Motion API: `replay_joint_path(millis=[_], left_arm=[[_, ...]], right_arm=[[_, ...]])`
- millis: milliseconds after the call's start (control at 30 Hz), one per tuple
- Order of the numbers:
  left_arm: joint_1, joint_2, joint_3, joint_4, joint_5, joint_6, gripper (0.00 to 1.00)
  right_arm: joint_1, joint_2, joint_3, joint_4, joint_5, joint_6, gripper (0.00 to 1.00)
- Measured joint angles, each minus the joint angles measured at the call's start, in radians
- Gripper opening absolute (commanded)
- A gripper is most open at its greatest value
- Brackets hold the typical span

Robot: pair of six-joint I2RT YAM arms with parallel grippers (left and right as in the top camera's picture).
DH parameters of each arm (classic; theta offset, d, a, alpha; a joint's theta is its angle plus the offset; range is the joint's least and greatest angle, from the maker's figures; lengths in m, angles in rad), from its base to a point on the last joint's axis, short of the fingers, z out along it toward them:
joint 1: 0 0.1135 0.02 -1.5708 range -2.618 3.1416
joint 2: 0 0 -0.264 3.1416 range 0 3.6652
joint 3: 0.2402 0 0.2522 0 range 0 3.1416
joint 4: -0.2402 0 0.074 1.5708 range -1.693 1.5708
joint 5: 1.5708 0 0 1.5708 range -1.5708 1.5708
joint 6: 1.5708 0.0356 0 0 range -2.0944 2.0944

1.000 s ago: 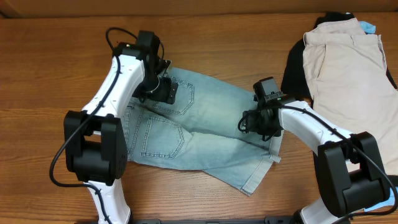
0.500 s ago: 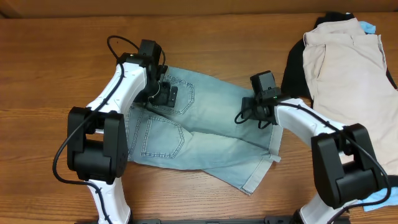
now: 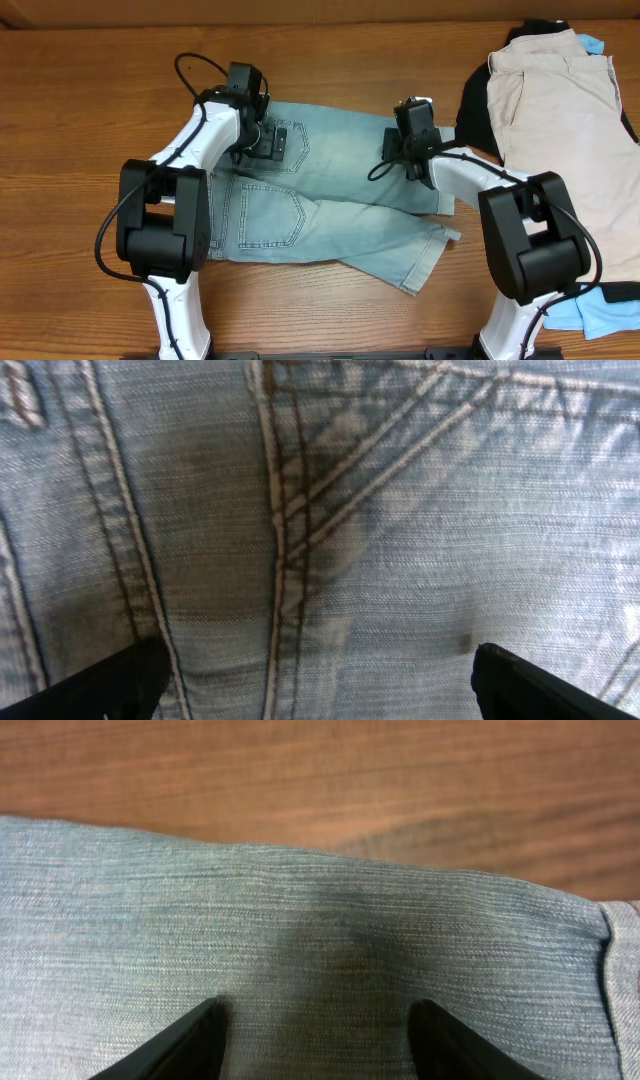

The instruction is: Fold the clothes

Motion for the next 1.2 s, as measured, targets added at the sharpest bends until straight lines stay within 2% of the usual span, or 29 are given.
replay_joint_path(millis=[133, 267, 333, 467, 700, 833, 900, 1000, 1200], left_arm=[[0.037, 0.0, 0.004, 0.013, 0.016, -0.019, 1.0], [0.104, 0.014, 0.054, -0.042, 0.017, -0.026, 1.0], [0.143, 0.024, 0.095, -0.094, 0.01, -0.029, 1.0], [0.211, 0.04, 0.235, -0.24, -0.002, -0.039, 1.0], [0.237, 0.042, 0.649, -0.625, -0.008, -0.039, 1.0], [0.235, 0.042, 0.878, -0.849, -0.007, -0.047, 1.0], [0.235, 0.04, 0.979, -0.936, -0.007, -0.062, 1.0], [0.235, 0.01, 1.029, -0.945, 0.019, -0.073, 1.0], [0.233, -0.108, 1.004, -0.948, 0.071, -0.08, 1.0]], right_arm=[[0.0, 0.041, 0.069, -0.014, -0.002, 0.0, 0.63], [0.0, 0.082, 0.169, -0.092, -0.023, 0.0, 0.63], [-0.002, 0.104, 0.227, -0.151, -0.031, 0.0, 0.68], [-0.002, 0.145, 0.392, -0.38, -0.06, 0.002, 0.84], [-0.002, 0.133, 0.761, -0.809, -0.078, 0.056, 0.99], [-0.002, 0.056, 0.891, -1.013, -0.095, 0.118, 1.0], [-0.002, -0.01, 0.933, -1.102, -0.118, 0.136, 0.95], [-0.002, -0.14, 0.954, -1.208, -0.146, 0.175, 0.95], [0.015, -0.381, 0.974, -1.389, -0.145, 0.254, 0.94]])
